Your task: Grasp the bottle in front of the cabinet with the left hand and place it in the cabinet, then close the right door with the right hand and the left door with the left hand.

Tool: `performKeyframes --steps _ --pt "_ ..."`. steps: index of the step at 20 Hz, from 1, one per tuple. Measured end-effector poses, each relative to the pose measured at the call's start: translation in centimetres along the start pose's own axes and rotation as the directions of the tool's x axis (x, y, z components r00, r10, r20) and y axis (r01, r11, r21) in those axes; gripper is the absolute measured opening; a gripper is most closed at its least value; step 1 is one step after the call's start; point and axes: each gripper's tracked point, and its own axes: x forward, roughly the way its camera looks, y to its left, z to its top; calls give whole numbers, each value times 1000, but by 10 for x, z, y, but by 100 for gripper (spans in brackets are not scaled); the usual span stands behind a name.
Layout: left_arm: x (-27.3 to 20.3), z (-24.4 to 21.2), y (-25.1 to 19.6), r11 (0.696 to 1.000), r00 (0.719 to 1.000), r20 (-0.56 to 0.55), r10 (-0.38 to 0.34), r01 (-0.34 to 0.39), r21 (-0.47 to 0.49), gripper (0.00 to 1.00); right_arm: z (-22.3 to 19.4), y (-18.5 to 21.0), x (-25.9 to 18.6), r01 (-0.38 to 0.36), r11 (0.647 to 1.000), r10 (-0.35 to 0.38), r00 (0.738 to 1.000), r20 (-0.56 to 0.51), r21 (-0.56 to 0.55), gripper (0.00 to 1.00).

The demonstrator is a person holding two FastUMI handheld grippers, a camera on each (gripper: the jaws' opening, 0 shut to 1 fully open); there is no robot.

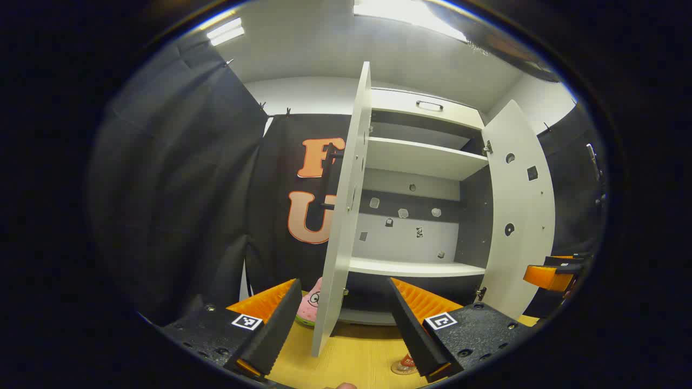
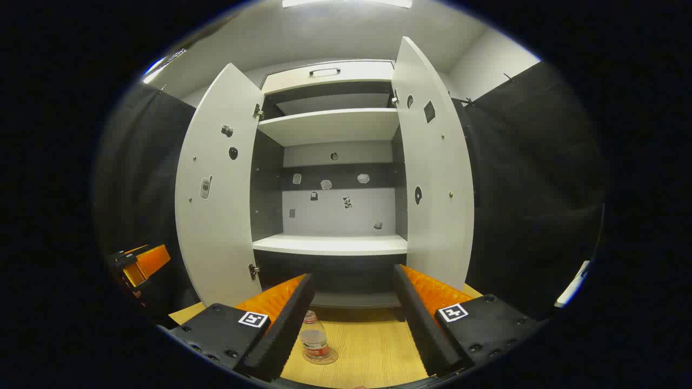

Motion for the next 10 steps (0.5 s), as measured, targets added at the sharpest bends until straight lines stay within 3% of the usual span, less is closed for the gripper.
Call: performKeyframes --steps 10 --pt "7 11 -8 999 998 55 -37 37 9 94 1 -9 -7 56 998 -56 998 9 -31 98"
